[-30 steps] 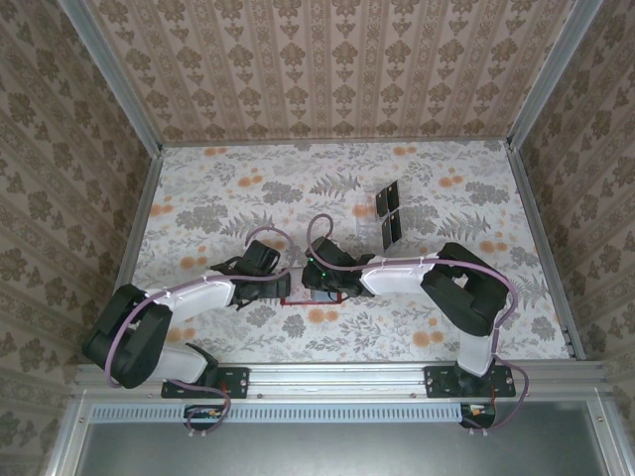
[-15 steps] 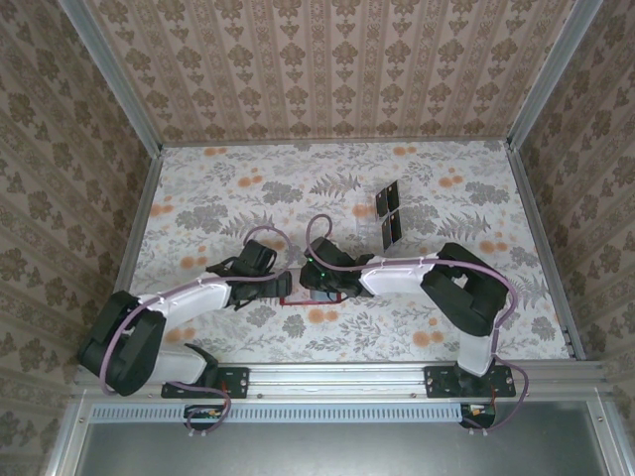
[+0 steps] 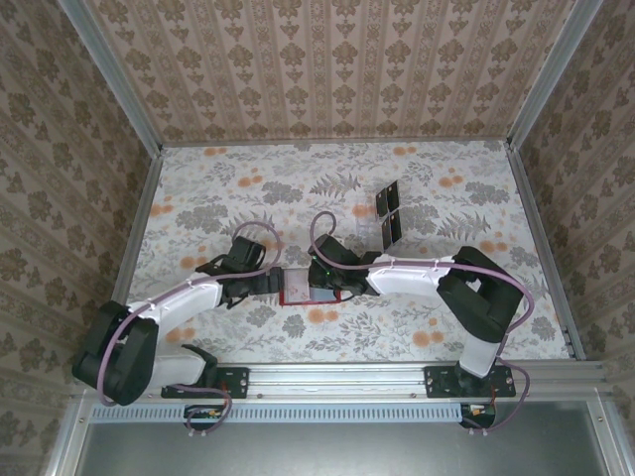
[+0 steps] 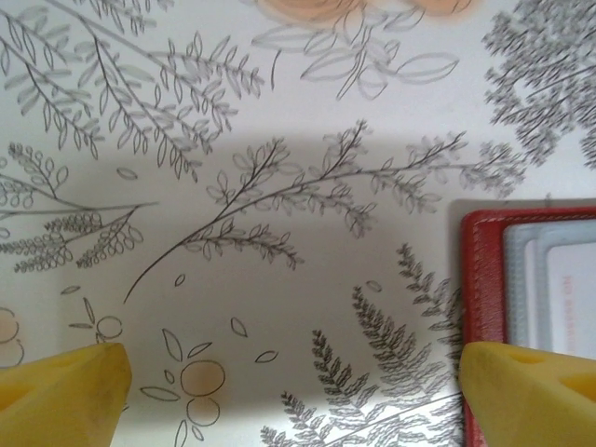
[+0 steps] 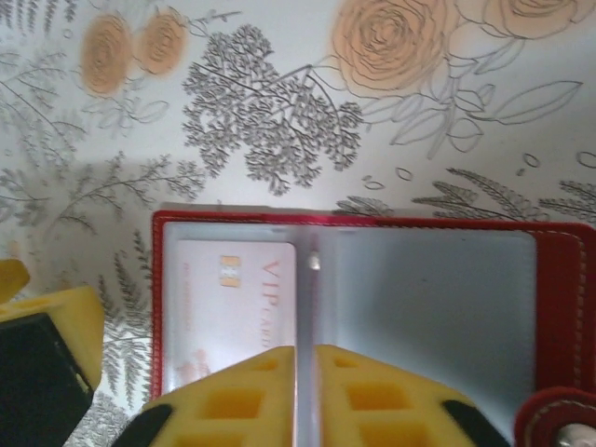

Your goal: Put the credit cards into the card holder

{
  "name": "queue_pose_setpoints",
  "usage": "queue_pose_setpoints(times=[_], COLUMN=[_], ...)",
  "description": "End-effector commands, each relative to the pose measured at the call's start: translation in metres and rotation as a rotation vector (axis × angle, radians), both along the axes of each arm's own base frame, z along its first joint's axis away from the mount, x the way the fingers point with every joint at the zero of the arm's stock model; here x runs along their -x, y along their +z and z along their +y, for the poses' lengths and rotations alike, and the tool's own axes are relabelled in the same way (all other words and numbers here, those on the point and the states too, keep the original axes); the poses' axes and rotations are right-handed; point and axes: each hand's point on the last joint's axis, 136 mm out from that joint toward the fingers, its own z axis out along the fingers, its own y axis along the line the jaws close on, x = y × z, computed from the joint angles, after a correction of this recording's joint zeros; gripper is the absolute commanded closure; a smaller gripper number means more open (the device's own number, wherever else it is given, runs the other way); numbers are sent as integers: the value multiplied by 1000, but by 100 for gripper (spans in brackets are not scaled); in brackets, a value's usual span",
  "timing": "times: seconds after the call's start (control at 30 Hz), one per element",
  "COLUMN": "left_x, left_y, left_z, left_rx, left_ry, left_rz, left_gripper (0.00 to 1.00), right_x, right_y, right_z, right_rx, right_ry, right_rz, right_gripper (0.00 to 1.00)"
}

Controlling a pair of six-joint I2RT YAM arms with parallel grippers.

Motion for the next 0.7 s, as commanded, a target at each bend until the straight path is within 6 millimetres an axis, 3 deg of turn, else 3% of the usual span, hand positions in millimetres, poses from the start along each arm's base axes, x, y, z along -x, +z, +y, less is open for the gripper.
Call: queue_pose_setpoints(times=[0.0, 0.2, 0.67], left_x=[-1, 5, 14], left_y=[0, -7, -28], left_z=[7, 8, -10], left_rx=[-42, -36, -23], left_ry=[13, 36, 1], left_rz=[14, 42, 97], left_gripper=[0, 0, 0], right_x=[-1, 3, 14], right_y=[-6, -15, -26], right_z=[-5, 1, 34], right_rx=[66, 70, 50], right_ry=[13, 37, 109], right_rz=[14, 32, 62], right_gripper=[93, 99, 99])
